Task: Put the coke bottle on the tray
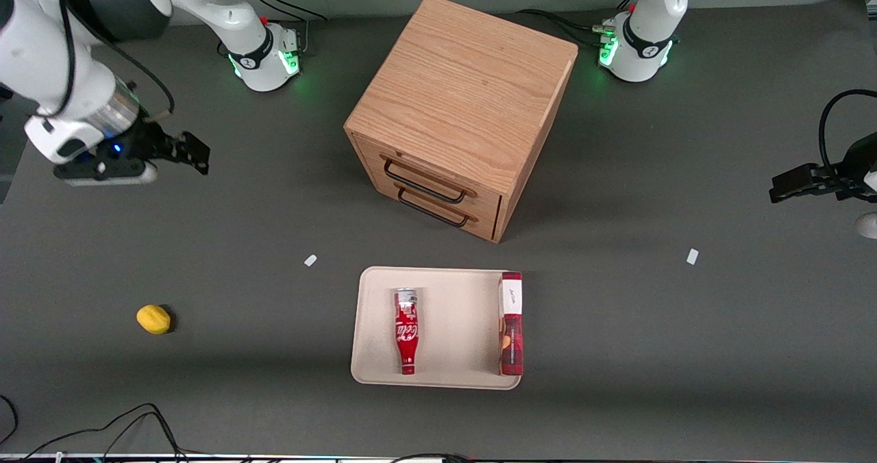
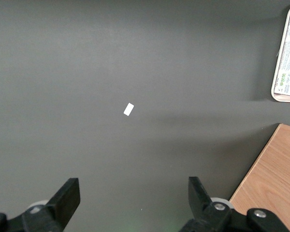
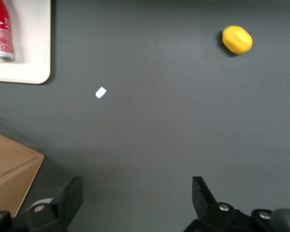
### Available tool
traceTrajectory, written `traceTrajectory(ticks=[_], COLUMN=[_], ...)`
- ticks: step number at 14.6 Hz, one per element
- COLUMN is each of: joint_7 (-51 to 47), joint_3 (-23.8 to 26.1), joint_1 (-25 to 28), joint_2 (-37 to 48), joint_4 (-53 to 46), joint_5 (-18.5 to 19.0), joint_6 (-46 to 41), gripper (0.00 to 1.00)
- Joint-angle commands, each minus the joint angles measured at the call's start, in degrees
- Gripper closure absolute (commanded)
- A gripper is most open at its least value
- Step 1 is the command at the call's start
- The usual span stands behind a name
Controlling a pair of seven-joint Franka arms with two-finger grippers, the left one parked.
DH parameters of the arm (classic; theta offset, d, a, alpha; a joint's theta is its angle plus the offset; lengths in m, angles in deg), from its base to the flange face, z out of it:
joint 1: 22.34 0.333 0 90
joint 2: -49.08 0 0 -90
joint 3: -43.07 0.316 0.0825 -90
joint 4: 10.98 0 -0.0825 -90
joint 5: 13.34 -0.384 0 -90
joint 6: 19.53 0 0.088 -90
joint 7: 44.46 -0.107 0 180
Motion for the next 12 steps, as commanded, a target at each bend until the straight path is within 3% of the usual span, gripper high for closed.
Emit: traceTrajectory(ticks=[1,6,12], joint_7=[3.5,4.0,3.5], joint_3=[-2.0,-4.5,-5.4], joint_1=[0.3,0.8,0.5], joint_2=[5.0,3.0,1.6], joint_4=[1.6,-4.9,-6.6], joint_5=[-1.5,-5.3,-3.0], joint_6=[-2.3,-6.0,-6.8], gripper=[0.0,0.0,0.0])
